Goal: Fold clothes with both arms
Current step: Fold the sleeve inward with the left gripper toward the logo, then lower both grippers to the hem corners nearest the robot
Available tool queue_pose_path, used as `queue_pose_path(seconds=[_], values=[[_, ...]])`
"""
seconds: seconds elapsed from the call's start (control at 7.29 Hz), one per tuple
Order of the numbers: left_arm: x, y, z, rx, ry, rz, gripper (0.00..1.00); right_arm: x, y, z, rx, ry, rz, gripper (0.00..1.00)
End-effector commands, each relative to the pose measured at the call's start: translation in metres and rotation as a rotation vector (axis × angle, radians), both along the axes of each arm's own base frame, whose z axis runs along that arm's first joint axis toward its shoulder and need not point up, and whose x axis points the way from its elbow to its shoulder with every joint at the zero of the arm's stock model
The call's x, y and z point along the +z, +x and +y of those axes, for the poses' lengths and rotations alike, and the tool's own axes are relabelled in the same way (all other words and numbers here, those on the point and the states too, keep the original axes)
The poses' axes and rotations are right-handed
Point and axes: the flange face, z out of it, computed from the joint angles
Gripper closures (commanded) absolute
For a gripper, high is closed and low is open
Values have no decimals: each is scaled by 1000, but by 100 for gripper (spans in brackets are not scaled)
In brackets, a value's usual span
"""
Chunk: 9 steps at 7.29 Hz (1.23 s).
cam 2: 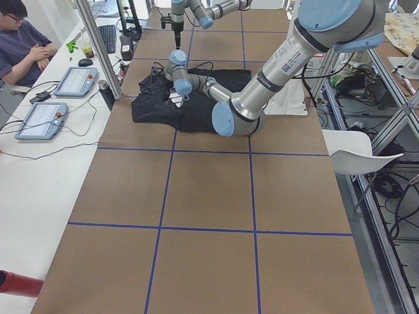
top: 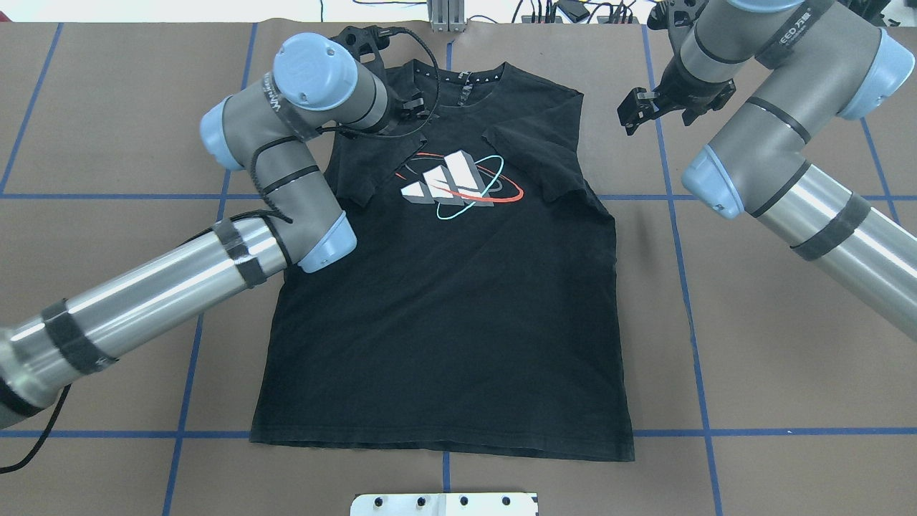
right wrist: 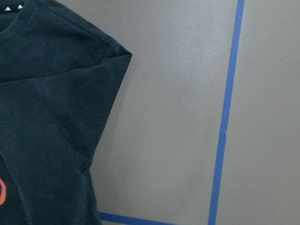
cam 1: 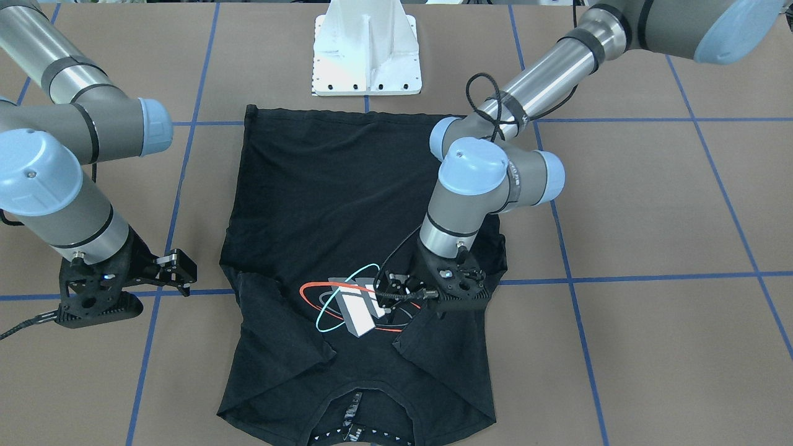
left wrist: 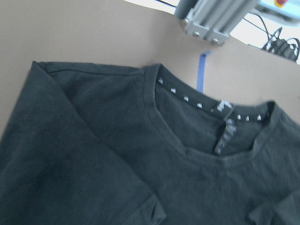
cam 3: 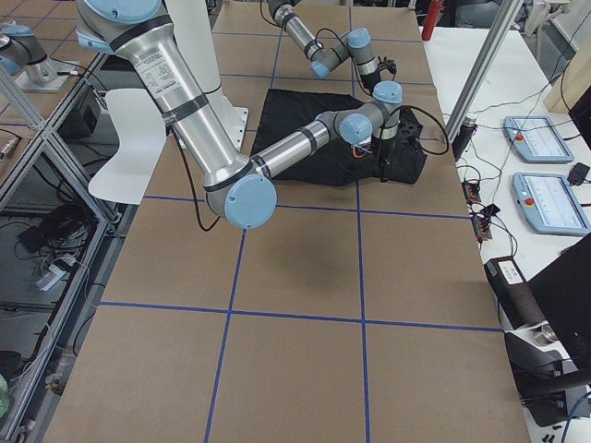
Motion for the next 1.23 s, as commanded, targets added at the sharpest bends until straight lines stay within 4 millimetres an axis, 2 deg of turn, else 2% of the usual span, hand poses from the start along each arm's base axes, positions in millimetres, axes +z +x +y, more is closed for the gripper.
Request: queue_pose_path(seconds=[0.0,0.14,0.41,0.55,0.69,0.82,0.96,1.1], values=[[45,-66,69,93,20,3,0,-10,-10,60,12,-18,-48,0],[67,-101,102,99,24,12,0,-3,-6,97,23,-42,-61,0],[101,-139,148,114,10,3,0,-17,-36,173,87,-65,-72,0],[111,-136,177,147,2,1,0,-20,-46,212,97,-84,-83,0],[123,-136,209,188,-2,-8,0,-22,-44,255,107,-87,-88,0],[138,-135,242,238,-14,-26,0,-22,-38,289,100,-102,-94,0],[142,-125,276,260,-59,-18,0,-20,-41,322,102,-114,-90,0],[132,-110,304,276,-93,14,0,-17,-48,349,108,-109,-77,0]])
